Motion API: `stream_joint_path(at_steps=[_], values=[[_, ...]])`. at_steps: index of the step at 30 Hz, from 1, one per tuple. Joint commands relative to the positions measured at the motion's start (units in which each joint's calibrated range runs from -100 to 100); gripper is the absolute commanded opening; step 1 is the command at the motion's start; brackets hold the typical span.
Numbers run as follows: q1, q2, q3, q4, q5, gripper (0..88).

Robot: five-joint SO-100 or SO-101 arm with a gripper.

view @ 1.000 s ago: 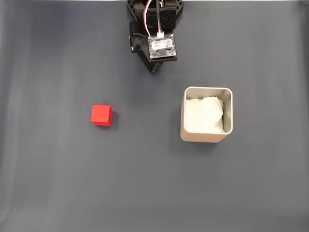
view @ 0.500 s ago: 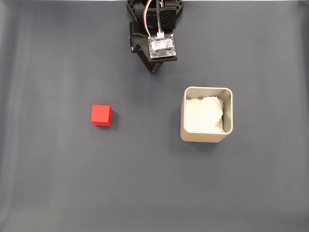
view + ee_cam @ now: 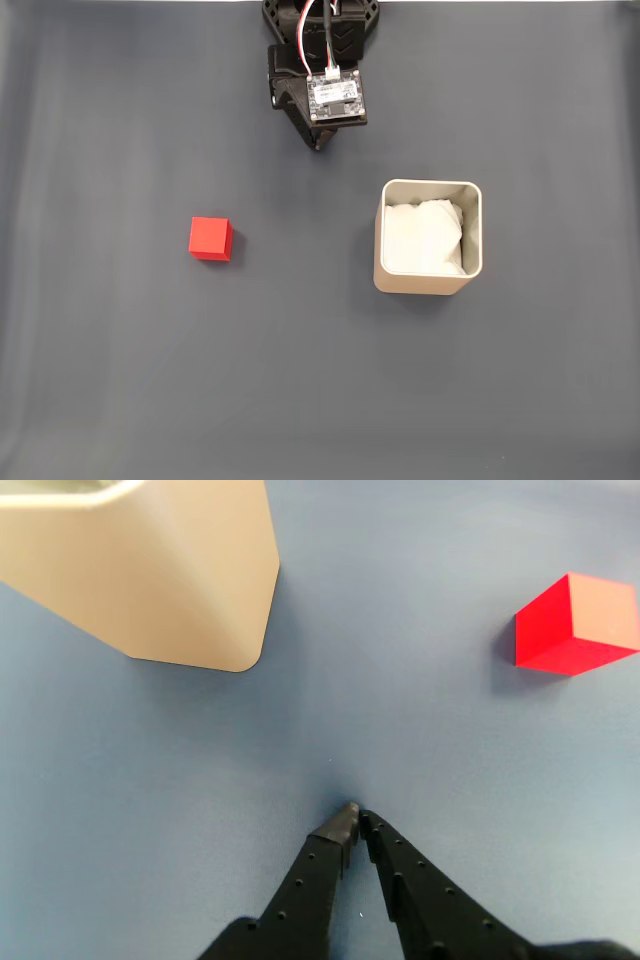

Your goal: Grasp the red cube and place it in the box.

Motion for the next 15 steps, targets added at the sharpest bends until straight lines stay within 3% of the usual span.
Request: stream_joint_path(at_steps=[1, 15], values=[[-0.2, -1.4, 0.5, 1.0, 0.5, 0.8], [-1.1, -1.4, 0.5, -0.6, -1.1, 0.3]])
